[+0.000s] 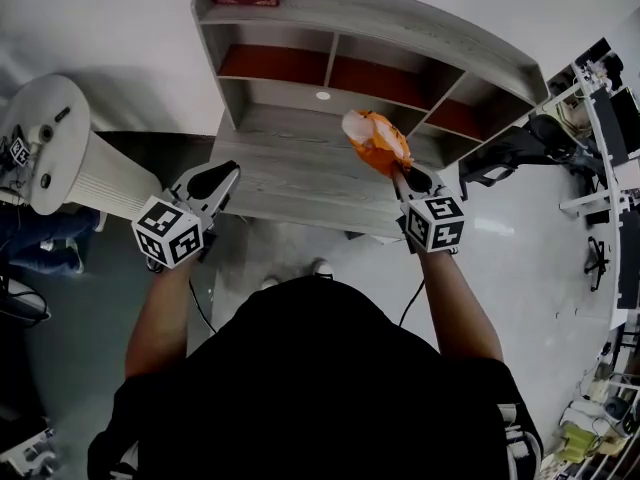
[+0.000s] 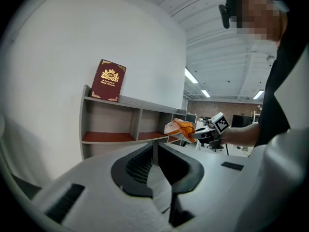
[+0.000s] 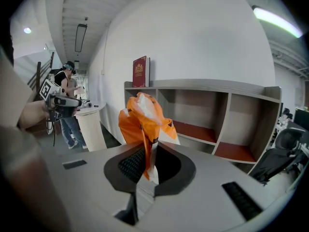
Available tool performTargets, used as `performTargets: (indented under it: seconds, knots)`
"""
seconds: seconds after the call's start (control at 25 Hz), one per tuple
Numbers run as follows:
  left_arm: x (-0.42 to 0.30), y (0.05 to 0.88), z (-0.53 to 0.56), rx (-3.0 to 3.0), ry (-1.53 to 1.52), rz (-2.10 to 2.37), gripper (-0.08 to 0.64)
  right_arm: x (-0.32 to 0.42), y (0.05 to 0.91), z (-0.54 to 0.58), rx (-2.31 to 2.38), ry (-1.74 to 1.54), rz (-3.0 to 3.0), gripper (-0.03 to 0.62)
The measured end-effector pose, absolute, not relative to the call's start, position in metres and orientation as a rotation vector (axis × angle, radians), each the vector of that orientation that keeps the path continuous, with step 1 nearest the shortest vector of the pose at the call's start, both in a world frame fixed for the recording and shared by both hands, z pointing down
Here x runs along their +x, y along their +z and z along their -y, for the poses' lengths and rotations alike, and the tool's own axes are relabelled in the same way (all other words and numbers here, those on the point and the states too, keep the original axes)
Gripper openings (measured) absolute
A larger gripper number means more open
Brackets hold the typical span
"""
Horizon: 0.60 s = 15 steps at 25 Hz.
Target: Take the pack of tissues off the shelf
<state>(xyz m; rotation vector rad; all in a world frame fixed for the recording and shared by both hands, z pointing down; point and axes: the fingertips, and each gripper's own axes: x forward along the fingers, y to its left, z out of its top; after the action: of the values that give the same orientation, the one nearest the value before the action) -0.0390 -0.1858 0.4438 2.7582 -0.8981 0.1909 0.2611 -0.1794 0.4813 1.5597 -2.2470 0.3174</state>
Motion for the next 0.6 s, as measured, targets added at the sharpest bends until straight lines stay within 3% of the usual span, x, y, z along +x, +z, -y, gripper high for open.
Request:
performTargets:
  seconds: [0.6]
  knots:
    - [-0.102, 0.46, 0.172, 2.616, 0.192, 1.133, 0.044, 0.221, 0.566, 0.231, 1.323, 0.363, 2.208, 0.025]
